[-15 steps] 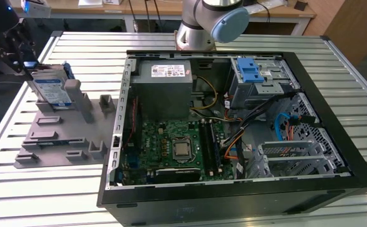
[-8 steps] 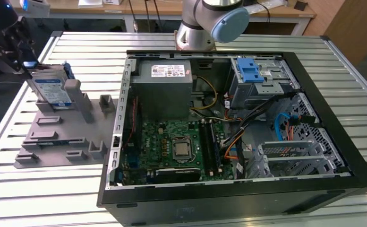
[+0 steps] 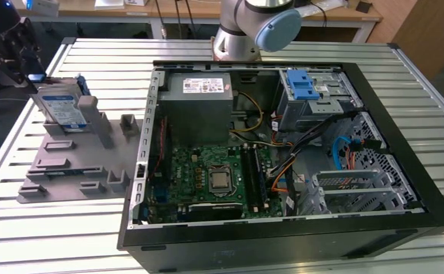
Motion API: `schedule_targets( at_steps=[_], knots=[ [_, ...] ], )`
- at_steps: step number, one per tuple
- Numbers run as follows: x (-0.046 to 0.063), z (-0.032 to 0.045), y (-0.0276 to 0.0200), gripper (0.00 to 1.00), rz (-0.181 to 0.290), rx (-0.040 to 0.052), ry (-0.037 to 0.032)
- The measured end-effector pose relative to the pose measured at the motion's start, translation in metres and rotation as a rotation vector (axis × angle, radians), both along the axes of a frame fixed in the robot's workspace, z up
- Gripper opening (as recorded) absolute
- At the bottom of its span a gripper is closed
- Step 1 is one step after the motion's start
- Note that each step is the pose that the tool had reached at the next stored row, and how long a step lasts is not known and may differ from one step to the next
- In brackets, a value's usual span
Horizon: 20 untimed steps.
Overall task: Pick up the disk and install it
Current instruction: 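Pick up the disk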
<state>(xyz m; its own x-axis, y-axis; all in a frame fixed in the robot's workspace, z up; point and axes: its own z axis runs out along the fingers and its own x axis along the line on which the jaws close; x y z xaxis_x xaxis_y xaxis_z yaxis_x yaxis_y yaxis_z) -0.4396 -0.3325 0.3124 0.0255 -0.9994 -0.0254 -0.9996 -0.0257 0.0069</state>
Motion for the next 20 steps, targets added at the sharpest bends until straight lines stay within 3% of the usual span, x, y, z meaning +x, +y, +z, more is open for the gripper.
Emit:
schedule_targets(
  at_steps=[13, 20],
  knots=[
    [0.0000, 0.0076, 0.0000, 0.56, 0.000, 0.0000, 0.0000],
    [0.0000, 0.0040, 0.0000, 0.56, 0.000, 0.0000, 0.0001]
  ],
)
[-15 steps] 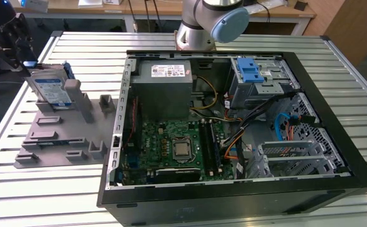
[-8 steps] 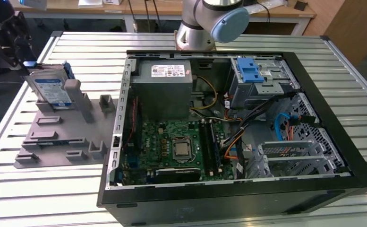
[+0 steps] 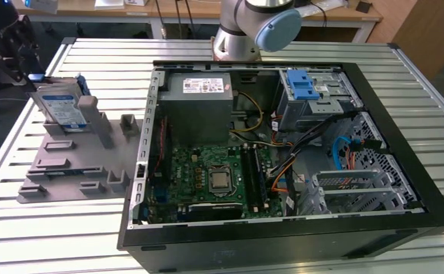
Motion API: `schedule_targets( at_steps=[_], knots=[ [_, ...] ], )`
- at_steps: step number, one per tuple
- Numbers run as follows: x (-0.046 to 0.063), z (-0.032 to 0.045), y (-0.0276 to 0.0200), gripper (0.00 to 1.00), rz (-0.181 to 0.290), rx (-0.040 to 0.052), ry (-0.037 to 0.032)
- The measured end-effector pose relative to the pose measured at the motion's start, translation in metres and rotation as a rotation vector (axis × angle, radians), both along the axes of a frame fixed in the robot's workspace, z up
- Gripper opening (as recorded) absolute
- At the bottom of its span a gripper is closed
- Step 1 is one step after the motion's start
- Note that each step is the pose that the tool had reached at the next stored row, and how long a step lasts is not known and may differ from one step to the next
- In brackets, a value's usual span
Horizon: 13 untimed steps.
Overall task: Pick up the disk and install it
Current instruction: 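Pick up the disk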
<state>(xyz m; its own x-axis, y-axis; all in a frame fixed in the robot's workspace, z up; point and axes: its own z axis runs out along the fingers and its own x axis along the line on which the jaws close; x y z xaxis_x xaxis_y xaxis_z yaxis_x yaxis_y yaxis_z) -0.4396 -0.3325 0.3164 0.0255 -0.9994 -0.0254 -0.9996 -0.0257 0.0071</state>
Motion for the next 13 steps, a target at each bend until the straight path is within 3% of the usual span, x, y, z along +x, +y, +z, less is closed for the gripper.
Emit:
schedule_targets(
  at_steps=[13],
  knots=[
    [0.0000, -0.0097, 0.0000, 0.56, -0.004, -0.0008, 0.0001]
  ],
)
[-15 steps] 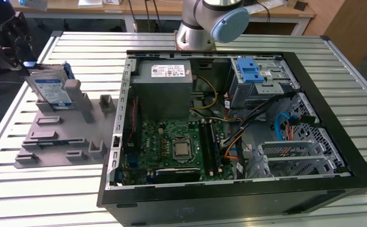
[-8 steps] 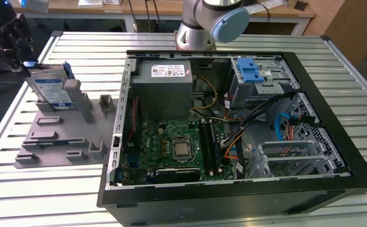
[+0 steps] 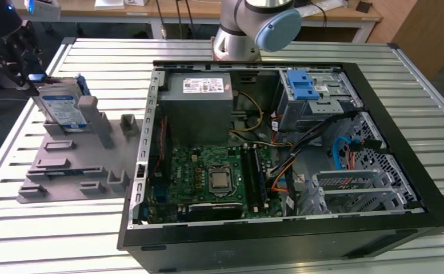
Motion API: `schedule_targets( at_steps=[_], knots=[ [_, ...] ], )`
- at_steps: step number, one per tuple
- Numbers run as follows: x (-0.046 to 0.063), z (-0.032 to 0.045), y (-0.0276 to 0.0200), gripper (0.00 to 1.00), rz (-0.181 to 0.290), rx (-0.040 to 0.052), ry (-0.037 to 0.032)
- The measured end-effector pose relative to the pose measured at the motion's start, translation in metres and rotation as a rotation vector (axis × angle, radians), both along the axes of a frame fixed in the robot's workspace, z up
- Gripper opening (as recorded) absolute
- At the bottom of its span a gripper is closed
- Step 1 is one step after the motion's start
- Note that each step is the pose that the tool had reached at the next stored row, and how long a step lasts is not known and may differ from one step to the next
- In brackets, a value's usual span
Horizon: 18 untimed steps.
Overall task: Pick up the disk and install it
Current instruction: 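Pick up the disk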
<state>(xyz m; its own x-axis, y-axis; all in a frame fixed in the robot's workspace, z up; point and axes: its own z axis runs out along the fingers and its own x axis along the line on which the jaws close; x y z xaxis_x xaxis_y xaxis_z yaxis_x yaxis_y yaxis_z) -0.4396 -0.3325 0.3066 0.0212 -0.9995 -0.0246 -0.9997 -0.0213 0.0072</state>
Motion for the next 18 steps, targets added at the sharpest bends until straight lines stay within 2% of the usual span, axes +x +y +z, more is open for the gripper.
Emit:
schedule_targets(
  at_steps=[6, 14, 18],
  knots=[
    [0.000, -0.0013, 0.0000, 0.56, 0.000, 0.0003, -0.0002],
    [0.000, -0.0122, 0.0000, 0.56, -0.001, 0.0001, 0.0035],
    [0.000, -0.0153, 0.0000, 0.56, -0.001, 0.0000, 0.0058]
  ],
)
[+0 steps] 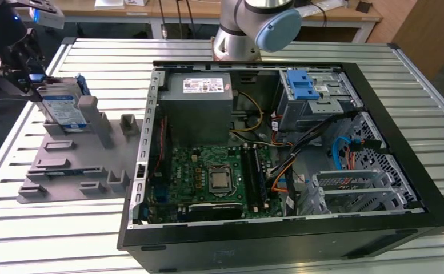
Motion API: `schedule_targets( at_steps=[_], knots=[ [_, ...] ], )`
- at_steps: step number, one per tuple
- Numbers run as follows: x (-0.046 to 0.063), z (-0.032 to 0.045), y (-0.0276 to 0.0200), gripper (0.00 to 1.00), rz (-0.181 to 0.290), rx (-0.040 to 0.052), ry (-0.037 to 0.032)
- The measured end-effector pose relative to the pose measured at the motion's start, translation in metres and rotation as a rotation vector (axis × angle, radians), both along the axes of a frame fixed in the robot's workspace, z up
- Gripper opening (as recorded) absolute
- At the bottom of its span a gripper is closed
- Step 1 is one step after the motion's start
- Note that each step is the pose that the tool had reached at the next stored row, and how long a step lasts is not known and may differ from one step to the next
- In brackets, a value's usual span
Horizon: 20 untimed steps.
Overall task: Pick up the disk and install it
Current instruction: 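Pick up the disk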
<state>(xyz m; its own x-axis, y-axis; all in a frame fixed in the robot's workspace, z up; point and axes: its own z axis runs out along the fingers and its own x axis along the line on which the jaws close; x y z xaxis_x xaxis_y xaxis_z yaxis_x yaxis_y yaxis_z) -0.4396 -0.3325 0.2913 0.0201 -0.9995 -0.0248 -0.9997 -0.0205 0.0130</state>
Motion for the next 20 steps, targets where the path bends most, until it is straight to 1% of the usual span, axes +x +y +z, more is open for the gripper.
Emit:
schedule_targets(
  at_steps=[6, 8, 9, 10, 11, 20],
  knots=[
    [0.0000, -0.0029, 0.0000, 0.56, 0.000, -0.0001, 0.0016],
    [0.0000, -0.0035, 0.0000, 0.55, 0.000, 0.0000, 0.0013],
    [0.0000, -0.0036, 0.0000, 0.49, 0.000, 0.0000, 0.0013],
    [0.0000, -0.0036, 0.0000, 0.49, 0.000, 0.0000, 0.0013],
    [0.0000, -0.0036, 0.0000, 0.42, 0.000, 0.0000, 0.0013],
    [0.0000, -0.0036, 0.0005, 0.42, 0.000, -0.0021, 0.0016]
  ],
)
